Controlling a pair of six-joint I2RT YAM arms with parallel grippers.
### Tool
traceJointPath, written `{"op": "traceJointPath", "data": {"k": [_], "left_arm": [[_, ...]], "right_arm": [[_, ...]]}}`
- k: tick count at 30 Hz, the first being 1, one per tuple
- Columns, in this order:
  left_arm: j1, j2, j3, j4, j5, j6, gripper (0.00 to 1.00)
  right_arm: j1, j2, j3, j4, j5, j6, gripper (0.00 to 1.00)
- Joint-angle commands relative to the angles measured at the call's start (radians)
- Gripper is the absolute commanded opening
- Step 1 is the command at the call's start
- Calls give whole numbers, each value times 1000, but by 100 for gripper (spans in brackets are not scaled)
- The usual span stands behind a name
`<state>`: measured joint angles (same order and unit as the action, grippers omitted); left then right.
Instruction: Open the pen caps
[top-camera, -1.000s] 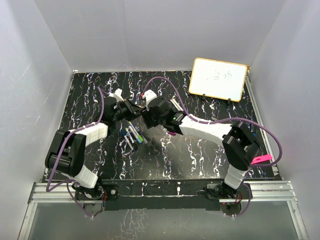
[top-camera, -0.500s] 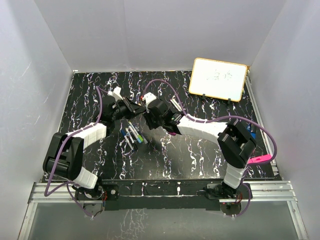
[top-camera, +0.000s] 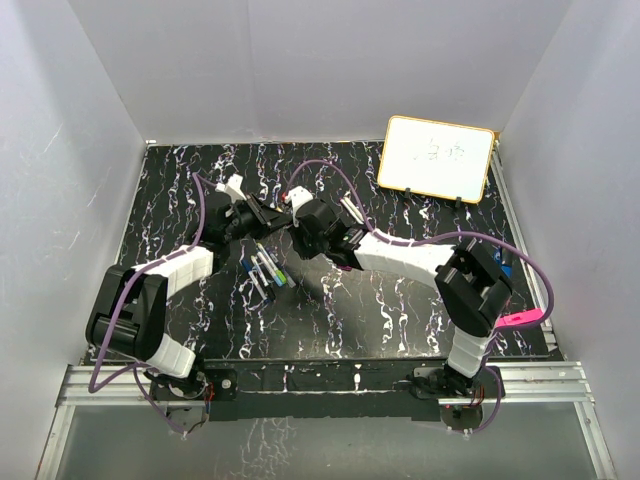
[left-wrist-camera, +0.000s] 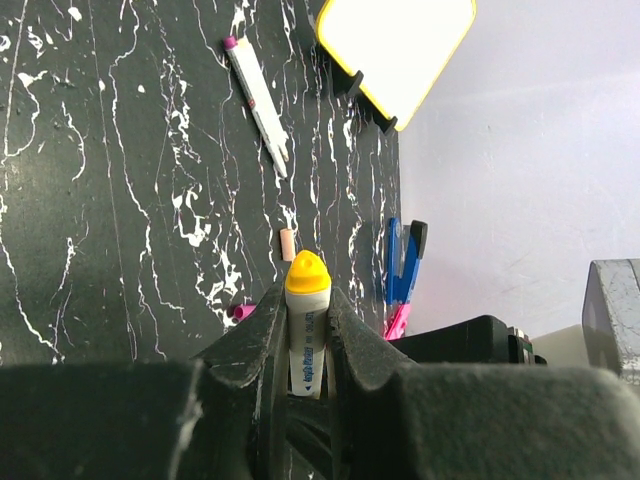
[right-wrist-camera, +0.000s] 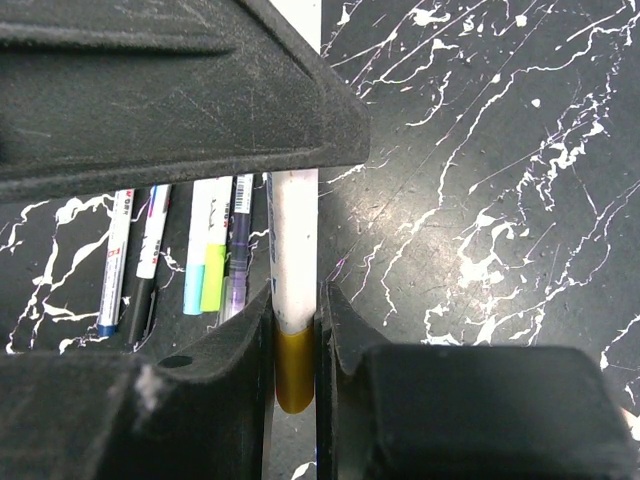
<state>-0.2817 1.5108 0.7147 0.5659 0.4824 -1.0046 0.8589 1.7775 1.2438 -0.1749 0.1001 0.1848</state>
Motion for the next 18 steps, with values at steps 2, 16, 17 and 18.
{"op": "traceJointPath", "data": {"k": [2,16,17,18], "left_arm": [[45,-26,47,5,-23,6,0],[206,117,195,58,-10,29,0],[208,129,204,59,-12,29,0],[209,135,210,56,-17,30,0]], "right_arm": [[-6,-77,-40,25,16,8,0],[-6,-216,-165,-17,31,39,0],[-7,-218,-165,-21,33,39,0],[-7,-220,-164,-25,35,39,0]]}}
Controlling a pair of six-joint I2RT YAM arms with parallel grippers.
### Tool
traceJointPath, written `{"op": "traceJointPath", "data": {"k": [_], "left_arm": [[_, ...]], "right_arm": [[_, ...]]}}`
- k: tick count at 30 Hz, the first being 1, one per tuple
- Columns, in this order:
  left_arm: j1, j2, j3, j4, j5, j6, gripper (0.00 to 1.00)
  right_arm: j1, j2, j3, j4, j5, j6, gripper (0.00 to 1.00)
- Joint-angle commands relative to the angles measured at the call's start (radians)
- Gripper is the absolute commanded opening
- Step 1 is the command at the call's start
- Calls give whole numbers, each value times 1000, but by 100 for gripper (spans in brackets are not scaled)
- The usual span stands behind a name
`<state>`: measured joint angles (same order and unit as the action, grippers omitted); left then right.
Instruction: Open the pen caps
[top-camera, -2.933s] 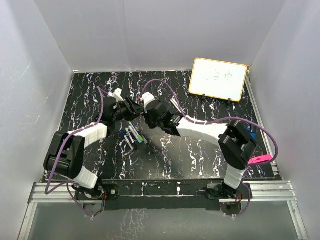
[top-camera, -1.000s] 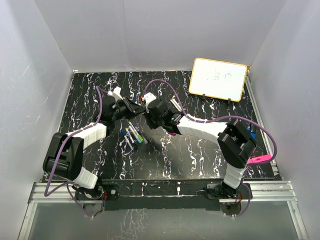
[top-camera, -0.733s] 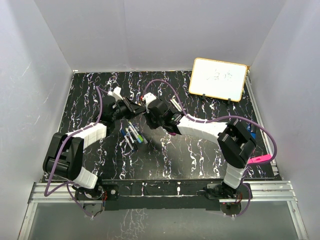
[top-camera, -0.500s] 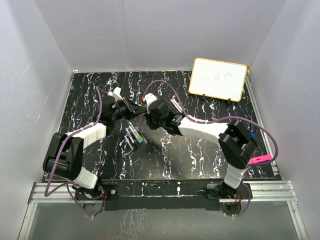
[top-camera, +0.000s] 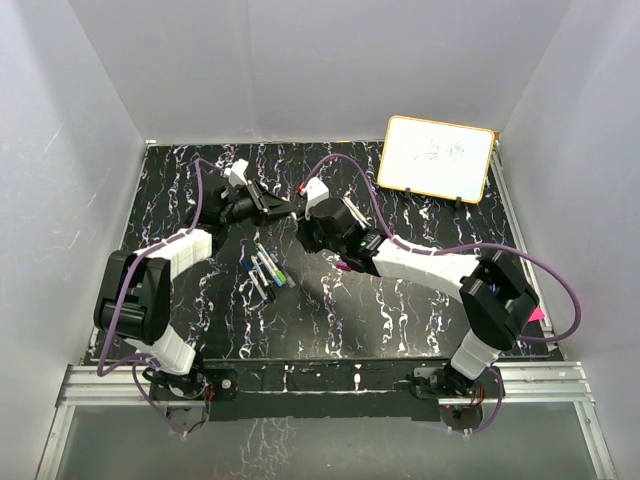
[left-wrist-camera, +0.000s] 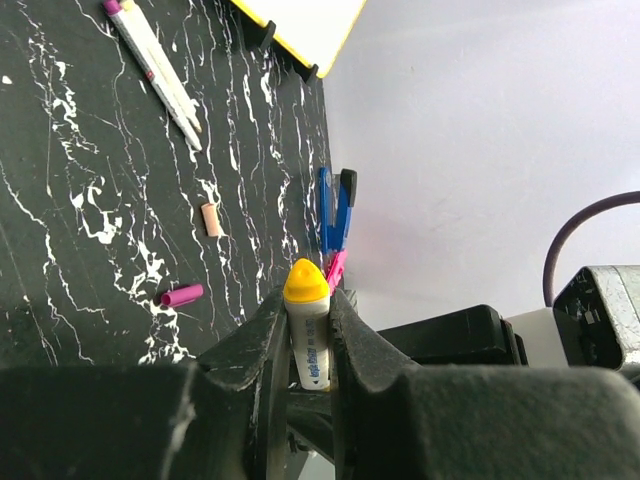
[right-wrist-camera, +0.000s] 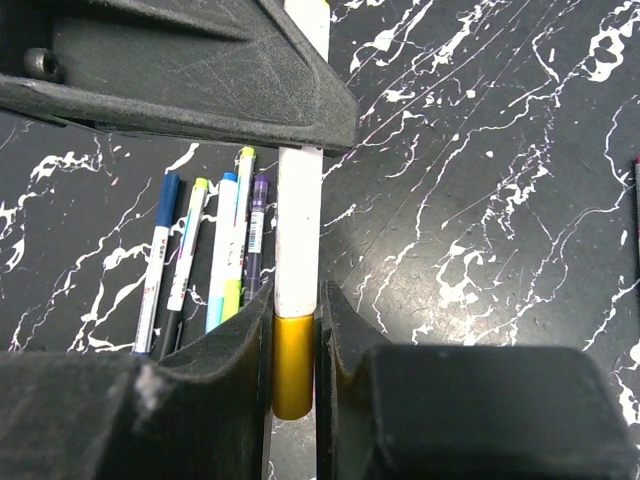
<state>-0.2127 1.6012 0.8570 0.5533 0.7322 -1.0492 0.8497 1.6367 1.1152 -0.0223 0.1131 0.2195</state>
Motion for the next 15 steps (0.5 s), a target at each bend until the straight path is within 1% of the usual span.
{"op": "traceJointPath", "data": {"k": [1,5,13,15], "left_arm": [[143,49,73,69,-271,76,0],[148,44,100,28,-314,113,0],[148,-13,134,-90,-458,209,0],[148,-18,138,-102,-469,218,0]], "right_arm": [[3,-82,-34,-181,22,4,0],[3,-94,-37,-189,24,7,0],[3,-101,-37,-203,33,7,0],[3,-105,-35,-205,41,5,0]]}}
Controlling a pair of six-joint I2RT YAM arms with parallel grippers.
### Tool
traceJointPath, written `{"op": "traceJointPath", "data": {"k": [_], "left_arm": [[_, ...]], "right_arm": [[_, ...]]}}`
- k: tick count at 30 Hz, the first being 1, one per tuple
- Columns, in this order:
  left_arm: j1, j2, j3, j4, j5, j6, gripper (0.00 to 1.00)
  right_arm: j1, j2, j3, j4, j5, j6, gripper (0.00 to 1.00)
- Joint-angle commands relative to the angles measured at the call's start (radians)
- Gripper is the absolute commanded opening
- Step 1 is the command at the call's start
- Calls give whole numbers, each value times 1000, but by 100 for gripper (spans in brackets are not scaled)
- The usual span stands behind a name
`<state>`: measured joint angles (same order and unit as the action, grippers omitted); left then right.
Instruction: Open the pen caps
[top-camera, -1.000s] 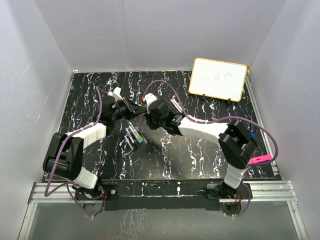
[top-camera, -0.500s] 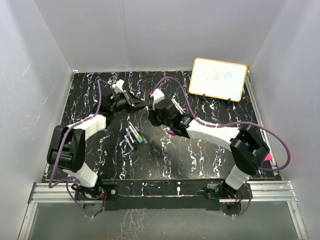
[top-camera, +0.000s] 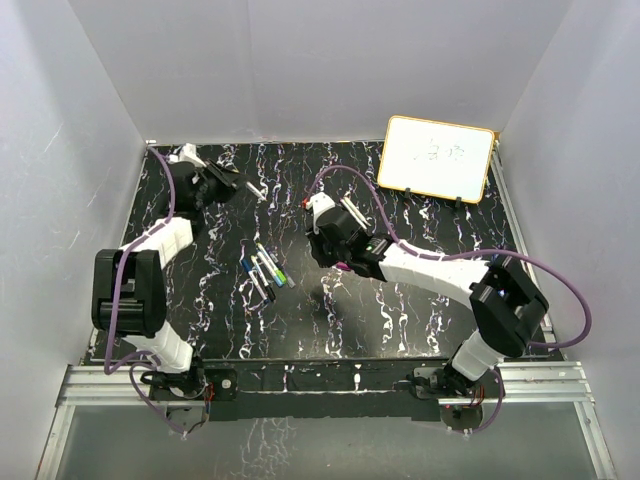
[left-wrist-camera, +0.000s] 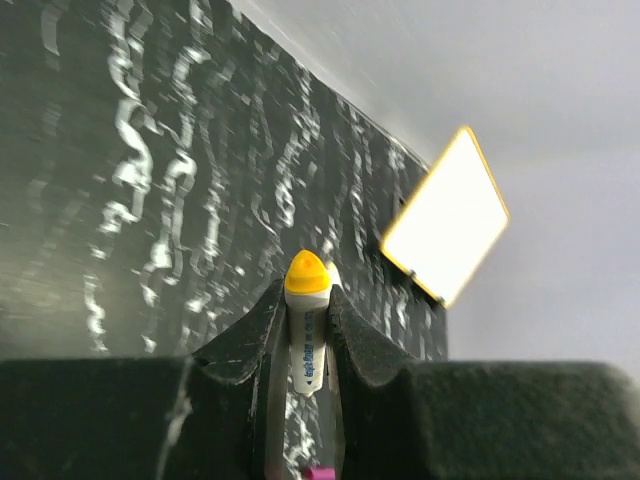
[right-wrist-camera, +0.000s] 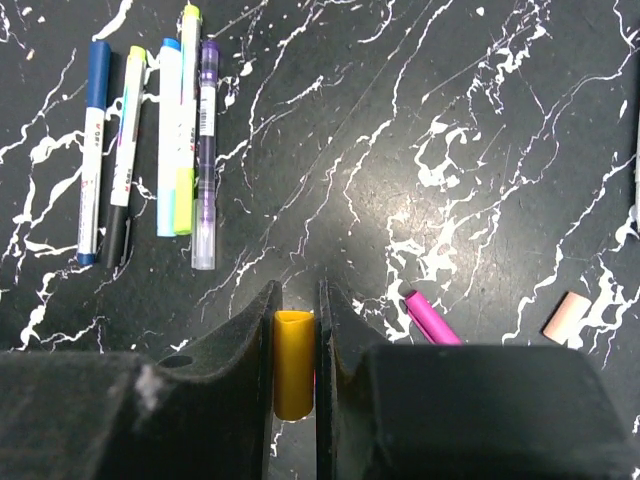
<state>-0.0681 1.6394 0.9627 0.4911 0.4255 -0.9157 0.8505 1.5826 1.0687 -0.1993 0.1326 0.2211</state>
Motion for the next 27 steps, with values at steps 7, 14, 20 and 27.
{"op": "traceJointPath", "data": {"k": [7,14,20,27], "left_arm": [[4,-65,24,-21,-131,76,0],[-1,-66,-33,59,15,-17,0],[-37,-82,-113,131,73,-87,0],[-142,-65,-121,162,87,-114,0]], "right_arm": [[0,-59,25,-32,59,0,0],[-107,0,26,-64,58,10,0],[-181,28,1,-48,26,-3,0],[-215,55,-22,-46,18,13,0]]}}
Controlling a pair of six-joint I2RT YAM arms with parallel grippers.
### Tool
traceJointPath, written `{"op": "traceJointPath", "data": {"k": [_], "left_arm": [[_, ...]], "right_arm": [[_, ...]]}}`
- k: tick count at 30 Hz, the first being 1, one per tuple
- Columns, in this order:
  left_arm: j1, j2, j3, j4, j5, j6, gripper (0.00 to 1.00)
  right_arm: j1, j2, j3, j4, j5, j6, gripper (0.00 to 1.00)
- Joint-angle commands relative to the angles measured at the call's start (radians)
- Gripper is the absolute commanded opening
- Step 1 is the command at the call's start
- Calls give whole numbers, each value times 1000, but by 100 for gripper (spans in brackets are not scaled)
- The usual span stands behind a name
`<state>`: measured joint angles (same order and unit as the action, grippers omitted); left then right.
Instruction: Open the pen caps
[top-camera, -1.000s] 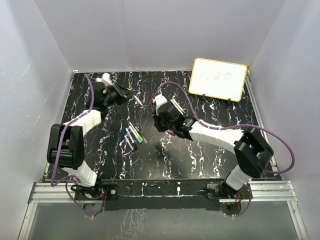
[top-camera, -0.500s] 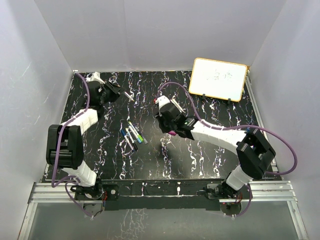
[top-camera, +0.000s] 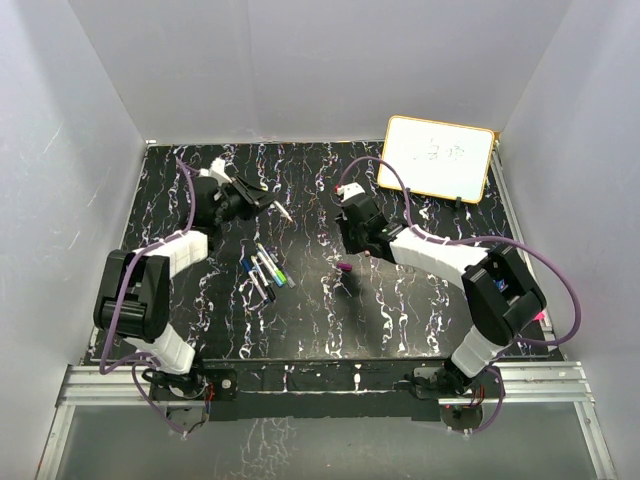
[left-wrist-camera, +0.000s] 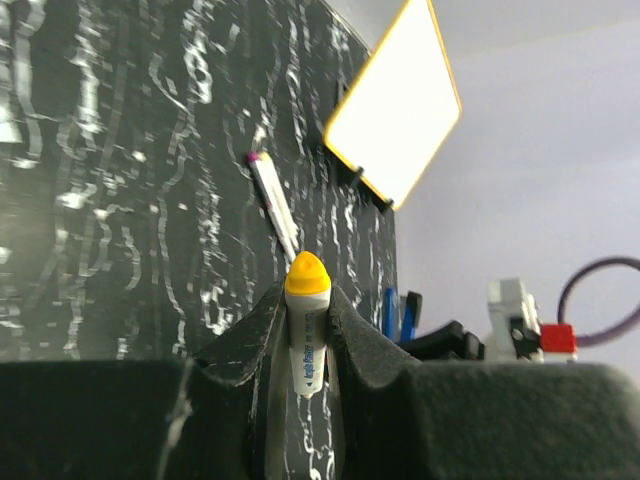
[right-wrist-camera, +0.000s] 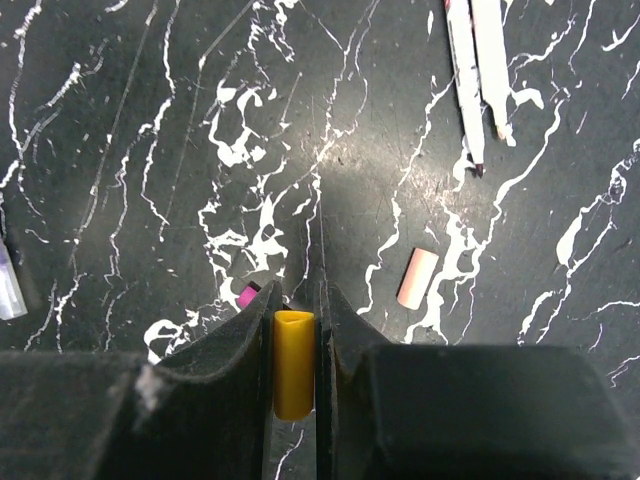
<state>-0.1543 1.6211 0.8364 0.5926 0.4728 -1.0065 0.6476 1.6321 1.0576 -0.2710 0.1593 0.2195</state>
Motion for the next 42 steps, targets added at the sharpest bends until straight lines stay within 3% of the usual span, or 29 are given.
{"op": "traceJointPath", "data": {"k": [1,15,42], "left_arm": [[-68,-41,4,62,36,-24,0],[-177,79,-19,165,21,-82,0],[-229,287,47,294,43,-146,0]], "right_arm": [[-15,9,-13,25,-11,16,0],[-38,57,-27,1,-25,24,8],[-48,78,-53,-1,-45,30,23]]}}
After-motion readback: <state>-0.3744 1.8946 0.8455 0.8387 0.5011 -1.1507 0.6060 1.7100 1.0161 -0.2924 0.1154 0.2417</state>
